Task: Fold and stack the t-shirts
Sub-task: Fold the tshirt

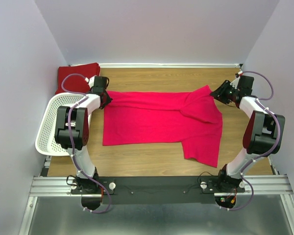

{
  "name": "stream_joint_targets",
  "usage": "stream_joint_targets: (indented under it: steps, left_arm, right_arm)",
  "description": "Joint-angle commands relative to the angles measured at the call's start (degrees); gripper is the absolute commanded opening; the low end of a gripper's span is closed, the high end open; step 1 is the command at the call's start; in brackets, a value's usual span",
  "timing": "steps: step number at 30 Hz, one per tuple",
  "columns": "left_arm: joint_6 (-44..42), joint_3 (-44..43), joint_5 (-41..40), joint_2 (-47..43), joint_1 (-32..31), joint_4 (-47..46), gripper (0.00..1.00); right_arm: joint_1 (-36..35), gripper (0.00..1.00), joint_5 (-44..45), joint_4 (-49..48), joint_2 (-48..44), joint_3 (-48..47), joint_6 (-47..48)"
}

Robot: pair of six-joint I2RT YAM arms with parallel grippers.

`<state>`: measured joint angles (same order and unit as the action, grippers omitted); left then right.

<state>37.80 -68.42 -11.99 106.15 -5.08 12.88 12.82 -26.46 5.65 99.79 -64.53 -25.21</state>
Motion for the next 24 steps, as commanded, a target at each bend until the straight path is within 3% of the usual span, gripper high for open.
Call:
stream_joint_targets:
  steps: [1, 24]
  left_arm:
    - [-0.62, -2.5, -3.57, -0.85, -0.89, 0.56, 0.2]
    - [1.58, 0.4, -3.57, -6.13, -2.04, 3.81, 0.19]
  right_arm:
    - [0.01, 0.46, -1.58, -0.64, 0.85, 0.28, 0.43]
    - [0.01, 0.46, -0.88, -0.73, 1.73, -0.07, 0.43]
